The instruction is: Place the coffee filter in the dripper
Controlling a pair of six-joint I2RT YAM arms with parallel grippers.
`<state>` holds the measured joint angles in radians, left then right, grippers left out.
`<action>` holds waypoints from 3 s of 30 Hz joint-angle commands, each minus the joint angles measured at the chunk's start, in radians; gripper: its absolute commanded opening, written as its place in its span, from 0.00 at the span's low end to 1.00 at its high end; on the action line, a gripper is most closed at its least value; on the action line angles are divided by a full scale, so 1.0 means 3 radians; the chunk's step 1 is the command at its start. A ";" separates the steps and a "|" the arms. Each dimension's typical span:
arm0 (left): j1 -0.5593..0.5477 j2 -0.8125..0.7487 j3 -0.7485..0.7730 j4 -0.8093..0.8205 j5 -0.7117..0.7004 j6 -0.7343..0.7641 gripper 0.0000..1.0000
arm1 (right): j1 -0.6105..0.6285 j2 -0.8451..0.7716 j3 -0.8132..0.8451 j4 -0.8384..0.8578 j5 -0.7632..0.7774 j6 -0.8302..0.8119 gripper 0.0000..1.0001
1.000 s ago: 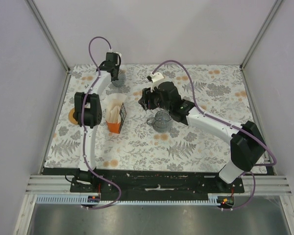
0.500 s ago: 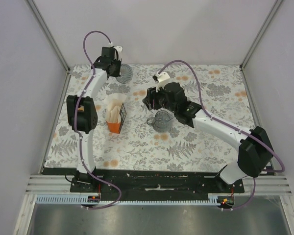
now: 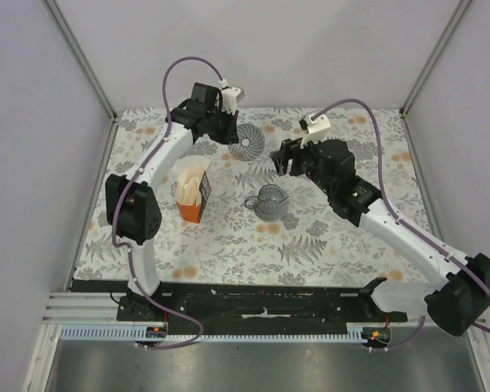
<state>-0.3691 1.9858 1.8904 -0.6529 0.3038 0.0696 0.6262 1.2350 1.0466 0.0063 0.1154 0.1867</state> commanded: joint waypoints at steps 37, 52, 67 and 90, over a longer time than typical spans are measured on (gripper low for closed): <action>0.0447 -0.1296 -0.1034 -0.0145 -0.0481 0.0427 0.85 | -0.1641 0.0051 -0.0425 -0.0251 -0.0405 0.0277 0.00; 0.1761 -0.1353 -0.1816 0.0207 -0.0935 0.0657 0.79 | -0.2455 0.0199 -0.1100 -0.0149 -0.0221 0.0262 0.00; 0.2365 -0.0944 -0.2303 0.0688 -0.1295 0.0683 0.72 | -0.2455 0.0276 -0.1029 -0.0317 -0.0231 0.0221 0.34; 0.2406 -0.0320 -0.2017 0.0821 -0.0865 0.0642 0.49 | -0.2450 -0.0195 -0.0809 -0.0629 -0.0303 0.0160 0.45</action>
<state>0.3519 1.8648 1.2427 -0.4309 0.0063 0.2539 -0.1078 1.2106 0.7547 -0.1795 0.0380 0.2428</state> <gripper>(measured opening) 0.493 0.446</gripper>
